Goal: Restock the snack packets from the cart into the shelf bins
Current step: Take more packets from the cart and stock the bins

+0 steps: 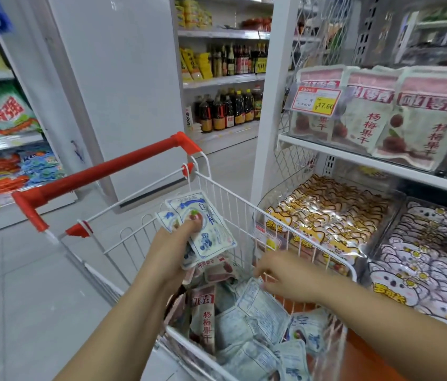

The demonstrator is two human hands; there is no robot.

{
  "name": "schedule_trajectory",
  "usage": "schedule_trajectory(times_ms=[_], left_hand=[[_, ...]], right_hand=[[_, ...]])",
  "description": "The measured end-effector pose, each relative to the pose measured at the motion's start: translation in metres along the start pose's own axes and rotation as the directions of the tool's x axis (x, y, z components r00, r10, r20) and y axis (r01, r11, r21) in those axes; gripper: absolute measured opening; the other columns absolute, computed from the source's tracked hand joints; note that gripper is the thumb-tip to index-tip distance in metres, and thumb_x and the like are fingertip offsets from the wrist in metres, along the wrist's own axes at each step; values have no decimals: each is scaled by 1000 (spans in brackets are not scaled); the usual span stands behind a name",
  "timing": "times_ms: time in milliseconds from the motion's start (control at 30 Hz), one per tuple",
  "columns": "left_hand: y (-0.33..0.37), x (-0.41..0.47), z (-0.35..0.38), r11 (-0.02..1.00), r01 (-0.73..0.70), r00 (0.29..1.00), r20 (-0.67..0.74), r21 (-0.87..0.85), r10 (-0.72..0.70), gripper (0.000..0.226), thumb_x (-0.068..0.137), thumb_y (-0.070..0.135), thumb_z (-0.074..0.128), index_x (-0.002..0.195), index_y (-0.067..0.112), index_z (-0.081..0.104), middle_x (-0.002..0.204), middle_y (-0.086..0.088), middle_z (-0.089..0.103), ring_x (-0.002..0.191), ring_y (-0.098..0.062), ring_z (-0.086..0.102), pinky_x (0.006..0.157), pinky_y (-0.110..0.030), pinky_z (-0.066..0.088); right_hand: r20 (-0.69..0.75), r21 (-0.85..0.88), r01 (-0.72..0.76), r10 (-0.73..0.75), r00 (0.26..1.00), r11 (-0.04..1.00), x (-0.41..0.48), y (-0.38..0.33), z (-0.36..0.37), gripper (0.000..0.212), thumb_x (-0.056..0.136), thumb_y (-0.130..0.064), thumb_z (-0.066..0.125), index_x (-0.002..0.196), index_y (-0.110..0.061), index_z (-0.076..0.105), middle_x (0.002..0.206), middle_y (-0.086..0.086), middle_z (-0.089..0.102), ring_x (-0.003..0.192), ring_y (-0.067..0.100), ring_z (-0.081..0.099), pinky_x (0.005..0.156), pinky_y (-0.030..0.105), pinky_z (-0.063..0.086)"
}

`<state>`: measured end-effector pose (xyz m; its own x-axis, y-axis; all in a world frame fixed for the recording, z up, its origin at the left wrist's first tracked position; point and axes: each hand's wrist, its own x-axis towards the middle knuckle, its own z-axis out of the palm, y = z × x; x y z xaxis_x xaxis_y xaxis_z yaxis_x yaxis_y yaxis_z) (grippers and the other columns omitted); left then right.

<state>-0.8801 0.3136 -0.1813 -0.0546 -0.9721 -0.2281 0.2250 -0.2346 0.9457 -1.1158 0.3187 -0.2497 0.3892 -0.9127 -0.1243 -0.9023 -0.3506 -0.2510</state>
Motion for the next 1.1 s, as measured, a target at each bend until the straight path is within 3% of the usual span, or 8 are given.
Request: schedule_trajectory(times_ms=[67,300,433,533,600,700,833,1100], left_hand=[[-2,2,1,999,8,1000,-5,-47,-8,25,98,12,61,120,0,63,103,-19,76,93,-34,75,69,-38,63],[-8,4,1,995,17,1000,10,-96,-16,30,95,5,62,125,2,60,106,-19,76,92,-32,76,61,-35,61],[-12,9,-2,995,23,999,33,-100,-20,30,95,5,63,125,3,61,108,-19,75,96,-34,75,69,-40,63],[-15,14,-4,996,15,999,35,-89,-11,29,96,5,62,125,4,62,108,-18,75,97,-34,75,74,-43,63],[-17,15,-4,997,7,999,43,-71,-4,30,96,5,62,126,5,61,109,-17,75,98,-34,74,79,-46,62],[-18,16,-7,999,-11,999,38,-30,12,30,96,6,63,126,6,62,110,-16,75,99,-34,74,86,-50,60],[-18,15,-10,990,-99,995,-17,96,101,26,94,12,67,120,12,66,105,-10,77,97,-31,75,93,-57,55],[-18,5,0,978,-161,985,-32,134,167,30,93,17,70,122,16,62,107,-5,77,97,-28,75,94,-58,54]], right_hand=[[237,-56,-53,65,969,997,18,2,16,46,95,-29,65,140,-25,54,138,-1,55,124,21,54,98,35,47],[485,-312,72,93,870,947,55,-9,49,75,90,-7,64,155,-26,31,151,10,46,128,34,52,99,49,51],[537,-275,24,132,833,961,58,-9,60,70,87,-23,71,149,-17,38,139,12,54,117,34,58,89,40,53],[489,-225,-79,183,853,971,57,-6,54,65,80,-60,70,118,-7,66,109,11,71,96,29,69,81,39,57],[432,-208,-143,222,874,968,52,-5,41,65,80,-68,65,96,-6,73,91,9,74,84,25,70,70,33,53],[265,-151,-206,241,934,967,34,0,15,33,80,-42,76,76,-11,65,75,3,66,68,19,62,62,31,50],[-66,136,-228,238,969,964,-4,6,-34,22,78,-29,80,71,-21,60,66,-9,57,61,5,52,54,23,40],[-615,467,-68,379,692,882,-59,-11,-86,24,80,-25,81,74,-28,58,57,-19,58,53,1,50,51,16,33]])
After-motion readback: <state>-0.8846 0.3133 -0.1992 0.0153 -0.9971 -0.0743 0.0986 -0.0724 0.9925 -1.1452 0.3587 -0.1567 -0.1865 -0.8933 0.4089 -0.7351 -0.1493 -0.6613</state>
